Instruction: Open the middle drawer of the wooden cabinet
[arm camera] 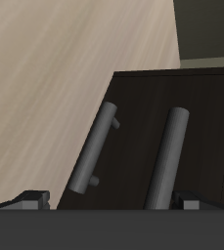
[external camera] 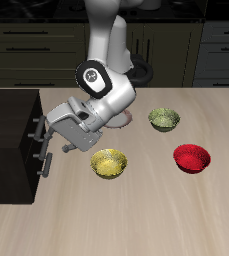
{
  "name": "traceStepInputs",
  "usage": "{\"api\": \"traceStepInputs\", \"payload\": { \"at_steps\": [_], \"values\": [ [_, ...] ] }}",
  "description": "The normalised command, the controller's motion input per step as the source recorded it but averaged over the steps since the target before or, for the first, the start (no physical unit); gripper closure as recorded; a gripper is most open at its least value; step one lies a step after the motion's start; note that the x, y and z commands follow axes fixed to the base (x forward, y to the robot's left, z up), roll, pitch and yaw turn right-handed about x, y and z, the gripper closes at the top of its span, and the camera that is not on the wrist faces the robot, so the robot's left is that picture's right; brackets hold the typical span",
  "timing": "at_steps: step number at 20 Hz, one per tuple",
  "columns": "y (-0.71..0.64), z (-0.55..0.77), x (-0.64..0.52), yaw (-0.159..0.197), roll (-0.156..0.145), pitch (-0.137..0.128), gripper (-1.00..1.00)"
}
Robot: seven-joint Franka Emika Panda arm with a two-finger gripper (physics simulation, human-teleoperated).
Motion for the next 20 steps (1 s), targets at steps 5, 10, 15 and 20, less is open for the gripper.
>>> {"api": "traceStepInputs", "payload": {
  "at_steps": [5, 10, 15, 20],
  "values": [
    [-0.04, -0.13, 0.02, 0.013, -0.011, 0.006, -1.00],
    [0.01, -0.06, -0.02, 0.029, -0.015, -0.035, -1.00],
    [-0.11, 0.10, -0.04, -0.014, -0.013, -0.010, -1.00],
    [-0.15, 0.31, -0.05, -0.015, -0.024, -0.047, -1.00]
  ]
}}
